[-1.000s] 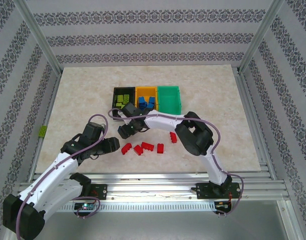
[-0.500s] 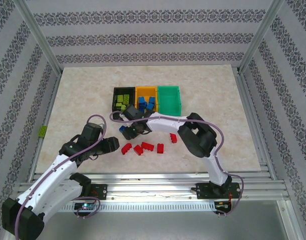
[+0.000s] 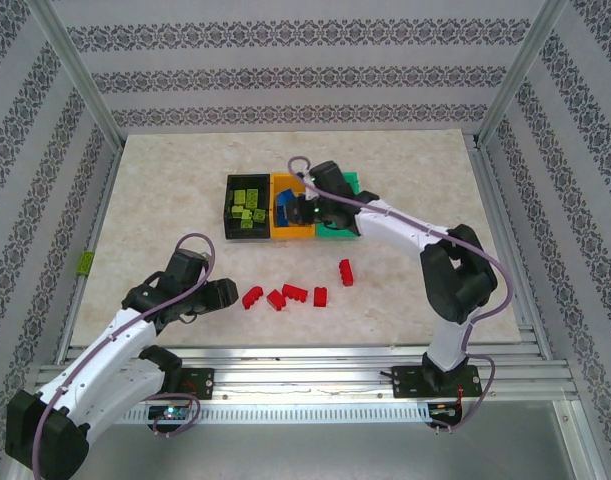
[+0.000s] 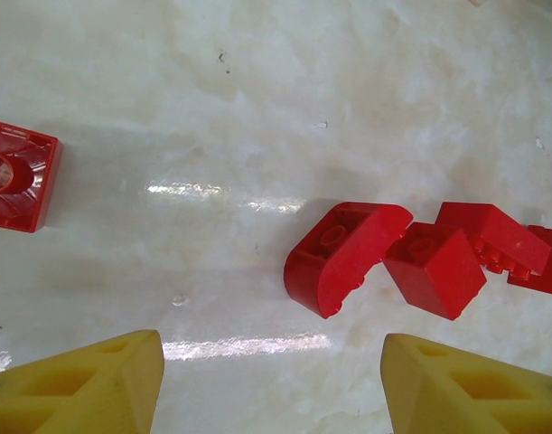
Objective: Sort the legos into containers by color
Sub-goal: Place the lego in the container, then pick up the lego from the middle-left of the table.
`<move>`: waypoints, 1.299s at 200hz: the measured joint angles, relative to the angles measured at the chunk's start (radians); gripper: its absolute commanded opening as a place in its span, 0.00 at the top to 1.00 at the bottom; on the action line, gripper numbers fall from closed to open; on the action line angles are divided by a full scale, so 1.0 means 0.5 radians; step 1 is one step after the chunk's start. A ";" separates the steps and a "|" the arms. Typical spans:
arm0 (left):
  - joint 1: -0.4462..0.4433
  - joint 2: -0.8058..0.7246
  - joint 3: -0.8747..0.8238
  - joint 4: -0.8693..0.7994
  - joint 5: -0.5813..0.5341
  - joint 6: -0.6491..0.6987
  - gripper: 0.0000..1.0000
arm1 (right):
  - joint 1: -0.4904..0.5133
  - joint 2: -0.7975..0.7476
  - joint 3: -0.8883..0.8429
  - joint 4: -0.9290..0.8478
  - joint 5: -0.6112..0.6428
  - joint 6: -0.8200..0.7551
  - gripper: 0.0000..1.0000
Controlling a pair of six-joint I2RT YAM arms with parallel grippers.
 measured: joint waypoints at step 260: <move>0.607 0.332 0.216 -0.034 -0.653 -0.260 0.37 | 0.035 -0.749 -0.926 0.093 0.168 -0.141 0.41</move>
